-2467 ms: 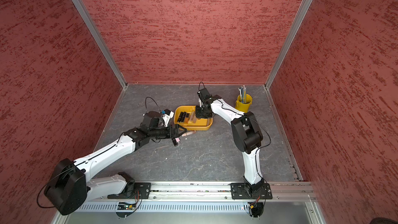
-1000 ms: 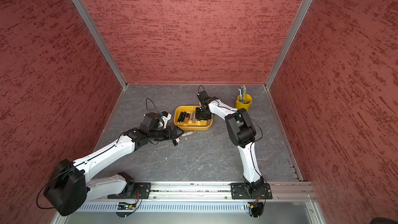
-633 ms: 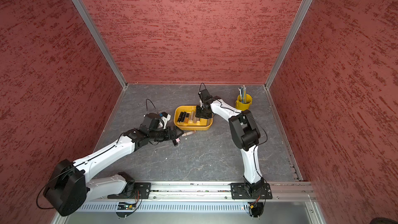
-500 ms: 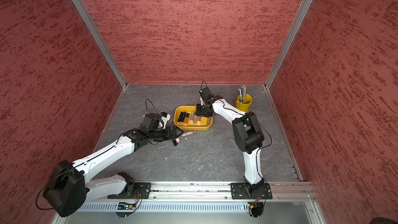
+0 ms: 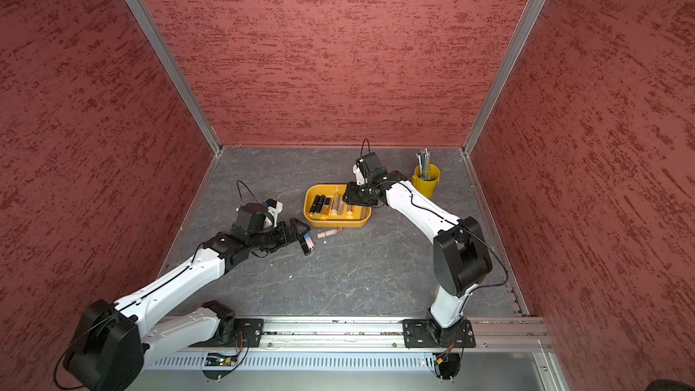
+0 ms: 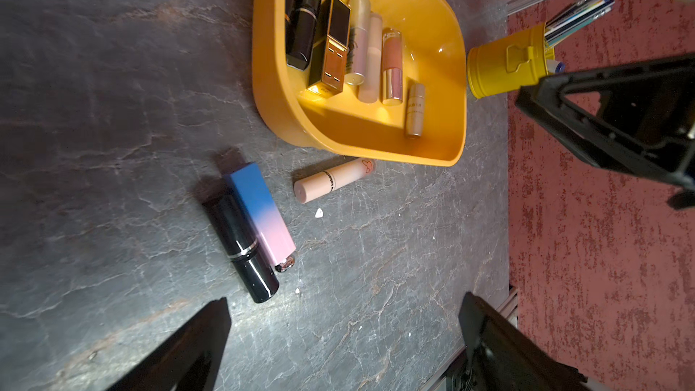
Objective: Put the lipstick into the storage box
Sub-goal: Place the lipstick in the storage box, then pick up the lipstick at the center of the board.
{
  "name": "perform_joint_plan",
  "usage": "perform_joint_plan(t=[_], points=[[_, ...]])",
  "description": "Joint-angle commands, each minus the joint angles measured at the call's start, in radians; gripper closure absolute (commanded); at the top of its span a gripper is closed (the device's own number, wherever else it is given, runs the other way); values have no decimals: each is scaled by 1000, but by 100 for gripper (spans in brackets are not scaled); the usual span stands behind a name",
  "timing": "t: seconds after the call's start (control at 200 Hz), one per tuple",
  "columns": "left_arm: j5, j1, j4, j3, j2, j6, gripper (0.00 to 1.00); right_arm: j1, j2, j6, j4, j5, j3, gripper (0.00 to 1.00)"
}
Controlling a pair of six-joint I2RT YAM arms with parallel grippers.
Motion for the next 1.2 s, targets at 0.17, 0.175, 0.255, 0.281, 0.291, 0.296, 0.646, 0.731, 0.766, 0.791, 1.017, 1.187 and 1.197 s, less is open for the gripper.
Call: perform_joint_plan(t=[0.17, 0.175, 0.255, 0.281, 0.291, 0.296, 0.646, 0.731, 0.766, 0.791, 1.017, 1.187, 1.197], points=[[76, 78, 120, -86, -53, -113, 0, 102, -69, -45, -12, -30, -49, 55], [77, 79, 121, -87, -53, -115, 0, 105, -69, -45, -13, -29, -49, 55], [86, 101, 125, -107, -77, -129, 0, 147, -62, -48, -15, -16, -50, 54], [86, 108, 123, -112, -86, -133, 0, 163, -58, -48, -17, -10, -50, 54], [87, 110, 122, -113, -90, -134, 0, 170, -57, -48, -18, -7, -50, 54], [87, 111, 121, -115, -91, -134, 0, 173, -56, -49, -18, -4, -50, 54], [65, 193, 22, -187, -274, -155, 0, 357, 50, -50, -50, 103, -11, 53], [63, 211, 13, -207, -313, -165, 0, 395, 90, -61, -77, 148, 12, 53], [63, 218, 8, -212, -325, -168, 0, 405, 107, -66, -87, 164, 23, 53], [63, 222, 4, -218, -335, -168, 0, 415, 121, -69, -92, 173, 29, 53], [69, 249, -24, -234, -370, -166, 0, 458, 216, -83, -114, 201, 88, 53], [69, 266, -41, -245, -392, -167, 0, 464, 290, -88, -130, 219, 140, 53], [69, 267, -42, -245, -393, -167, 0, 464, 292, -88, -131, 221, 142, 53]])
